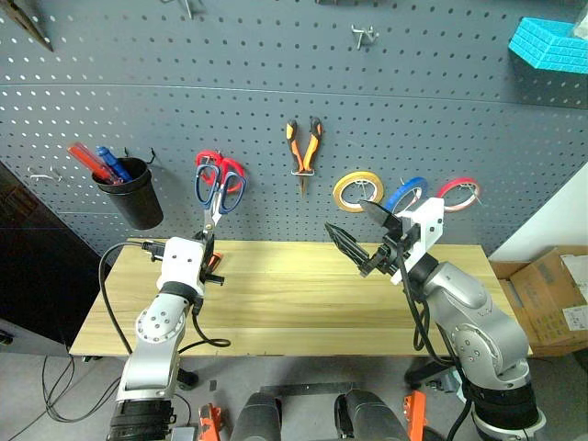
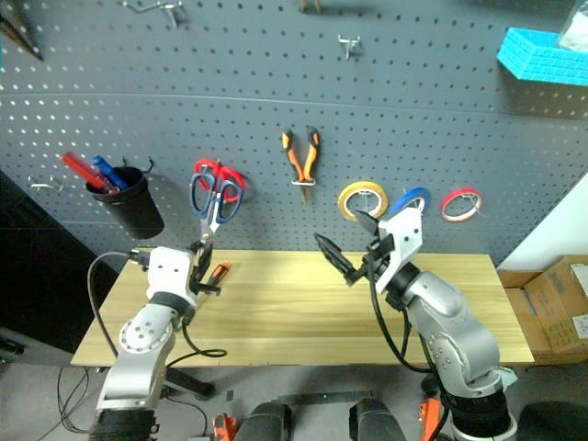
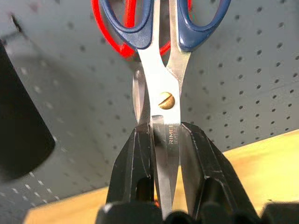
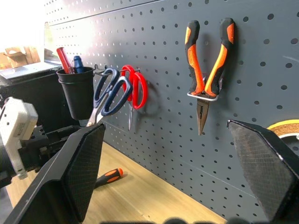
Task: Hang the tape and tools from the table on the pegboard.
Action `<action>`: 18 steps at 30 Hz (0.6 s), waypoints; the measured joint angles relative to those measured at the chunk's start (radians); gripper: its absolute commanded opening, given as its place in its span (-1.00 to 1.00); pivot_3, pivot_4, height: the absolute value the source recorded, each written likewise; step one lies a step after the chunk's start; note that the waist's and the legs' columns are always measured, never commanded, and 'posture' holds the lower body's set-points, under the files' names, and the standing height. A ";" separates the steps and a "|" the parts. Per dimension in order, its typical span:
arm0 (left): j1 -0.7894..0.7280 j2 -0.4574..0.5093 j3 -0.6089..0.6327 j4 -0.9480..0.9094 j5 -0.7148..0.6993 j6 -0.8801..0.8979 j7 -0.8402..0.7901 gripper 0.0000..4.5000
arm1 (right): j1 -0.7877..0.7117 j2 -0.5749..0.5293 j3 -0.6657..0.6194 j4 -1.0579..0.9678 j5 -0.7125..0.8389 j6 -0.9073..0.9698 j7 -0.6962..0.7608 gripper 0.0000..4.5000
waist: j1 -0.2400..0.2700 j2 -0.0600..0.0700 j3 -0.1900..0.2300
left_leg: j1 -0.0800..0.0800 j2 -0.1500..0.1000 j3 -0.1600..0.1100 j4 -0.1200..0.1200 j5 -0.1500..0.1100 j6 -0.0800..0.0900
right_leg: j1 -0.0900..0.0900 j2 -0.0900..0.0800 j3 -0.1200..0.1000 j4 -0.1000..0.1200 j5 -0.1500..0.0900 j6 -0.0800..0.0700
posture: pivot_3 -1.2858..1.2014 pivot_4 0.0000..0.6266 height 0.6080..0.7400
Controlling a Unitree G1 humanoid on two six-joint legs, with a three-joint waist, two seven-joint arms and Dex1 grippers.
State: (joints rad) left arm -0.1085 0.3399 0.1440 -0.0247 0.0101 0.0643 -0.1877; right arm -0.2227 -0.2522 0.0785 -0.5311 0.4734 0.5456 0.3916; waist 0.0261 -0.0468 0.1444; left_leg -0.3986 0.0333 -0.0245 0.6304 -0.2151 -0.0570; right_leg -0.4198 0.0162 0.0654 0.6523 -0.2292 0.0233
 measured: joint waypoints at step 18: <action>0.040 0.041 0.056 -0.015 -0.016 0.141 0.016 0.99 | 0.032 -0.082 0.052 -0.024 0.020 0.062 0.066 1.00 | -0.007 0.001 0.001 | 0.005 0.000 0.001 0.000 0.000 0.000 | 0.000 0.000 0.003 0.006 -0.001 -0.002 | 0.14 -0.51 1.00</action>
State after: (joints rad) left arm -0.0685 0.3812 0.2004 -0.0396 -0.0059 0.2055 -0.1714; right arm -0.1903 -0.3341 0.1309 -0.5555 0.4937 0.6072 0.4576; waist 0.0186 -0.0455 0.1453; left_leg -0.3939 0.0331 -0.0234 0.6303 -0.2150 -0.0567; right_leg -0.4198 0.0164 0.0681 0.6580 -0.2306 0.0215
